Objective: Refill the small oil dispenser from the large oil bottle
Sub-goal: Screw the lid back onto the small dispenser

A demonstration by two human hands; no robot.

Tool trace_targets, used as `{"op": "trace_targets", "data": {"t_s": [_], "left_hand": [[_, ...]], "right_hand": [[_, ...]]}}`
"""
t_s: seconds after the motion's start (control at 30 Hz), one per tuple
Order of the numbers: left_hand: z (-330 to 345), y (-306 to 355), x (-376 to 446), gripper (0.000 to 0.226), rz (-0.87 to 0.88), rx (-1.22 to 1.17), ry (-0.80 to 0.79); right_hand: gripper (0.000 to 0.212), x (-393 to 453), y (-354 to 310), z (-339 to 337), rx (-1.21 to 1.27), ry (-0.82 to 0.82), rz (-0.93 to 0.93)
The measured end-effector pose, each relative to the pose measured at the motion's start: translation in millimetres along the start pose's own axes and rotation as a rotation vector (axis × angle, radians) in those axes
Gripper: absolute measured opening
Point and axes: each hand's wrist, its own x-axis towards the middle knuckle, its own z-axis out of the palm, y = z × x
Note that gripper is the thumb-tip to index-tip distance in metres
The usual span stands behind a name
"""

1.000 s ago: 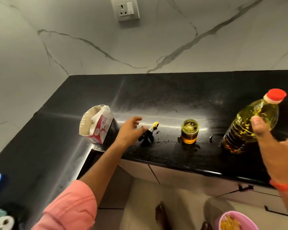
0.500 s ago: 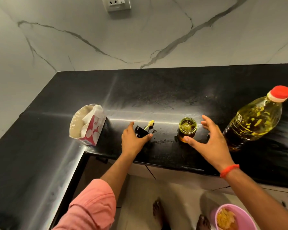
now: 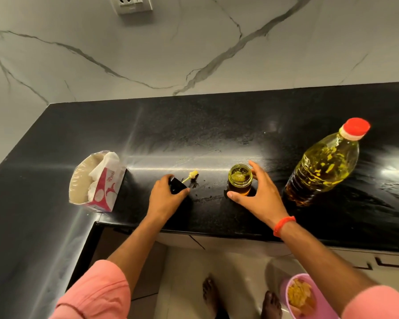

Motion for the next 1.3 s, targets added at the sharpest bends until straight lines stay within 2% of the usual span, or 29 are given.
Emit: {"op": "trace_targets", "data": {"t_s": [0.23, 0.47, 0.67, 0.97, 1.3], "left_hand": [[-26, 28, -2, 0.065, 0.124, 0.006, -0.104], [-55, 88, -3, 0.071, 0.33, 0.228, -0.241], [-63, 141, -6, 0.066, 0.555, 0.478, -0.246], [-50, 182, 1, 0.063, 0.724, 0.772, -0.278], [-5, 207, 2, 0.047, 0.811, 1.036, -0.405]], "right_hand": [[0.109, 2, 1, -3, 0.019, -0.006, 0.004], [0.106, 3, -6, -10, 0.014, -0.016, -0.029], [0.093, 2, -12, -11, 0.018, -0.041, -0.037], [0.063, 6, -15, -8, 0.046, 0.011, -0.051], [0.055, 6, -18, -11, 0.088, 0.0, -0.05]]}}
